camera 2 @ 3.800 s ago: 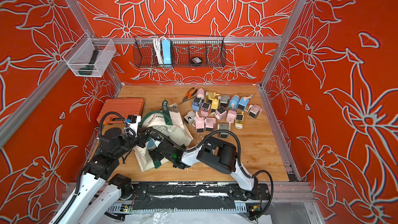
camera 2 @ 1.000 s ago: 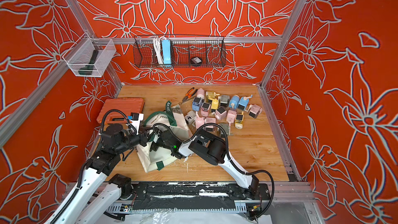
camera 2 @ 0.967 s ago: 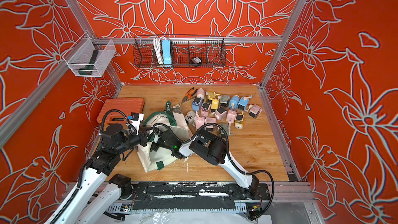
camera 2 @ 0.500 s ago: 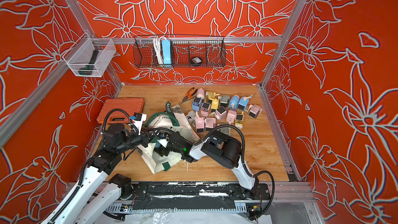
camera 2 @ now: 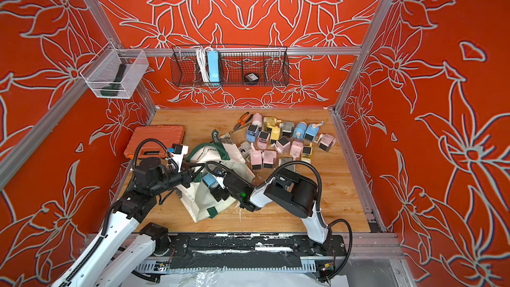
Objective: Take out the pencil sharpeners from the tote bags
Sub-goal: Pick up the pencil sharpener from the canvas bag.
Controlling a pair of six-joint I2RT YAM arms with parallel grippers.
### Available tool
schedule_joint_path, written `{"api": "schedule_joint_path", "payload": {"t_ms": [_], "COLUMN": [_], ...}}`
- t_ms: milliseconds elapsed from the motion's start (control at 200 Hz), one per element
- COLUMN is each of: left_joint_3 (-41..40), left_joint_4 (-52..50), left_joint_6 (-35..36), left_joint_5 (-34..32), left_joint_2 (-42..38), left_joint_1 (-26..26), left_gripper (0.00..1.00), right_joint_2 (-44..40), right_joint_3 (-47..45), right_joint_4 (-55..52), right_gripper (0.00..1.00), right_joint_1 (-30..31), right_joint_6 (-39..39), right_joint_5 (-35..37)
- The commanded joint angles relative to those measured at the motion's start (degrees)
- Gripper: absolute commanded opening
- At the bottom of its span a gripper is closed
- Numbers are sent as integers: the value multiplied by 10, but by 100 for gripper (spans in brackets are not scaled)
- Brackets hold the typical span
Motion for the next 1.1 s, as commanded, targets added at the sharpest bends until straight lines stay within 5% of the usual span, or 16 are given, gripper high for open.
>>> {"api": "schedule_joint_path", "payload": {"t_ms": [0, 525, 601, 756, 1091], "left_joint_3": [-8, -11, -12, -13, -14], "left_joint_4": [12, 12, 12, 12, 6], "left_joint_6": [3, 2, 2, 1, 0], "left_joint_5": [4, 11, 11, 7, -21], "left_joint_2": [0, -5, -4, -4, -3], "left_joint_1": [-1, -1, -1, 0, -1], "left_gripper": [0, 0, 0, 0, 0], "right_joint_2": [31, 146, 149, 126, -21], "right_joint_3": [27, 154, 156, 122, -21], "right_joint_4": [-13, 36, 45, 68, 60], "right_gripper": [98, 98, 92, 79, 69], "right_joint_1": [-6, -13, -12, -12, -5], "right_joint_6": [-23, 57, 65, 69, 65], "right_joint_5": [26, -9, -15, -8, -45]}}
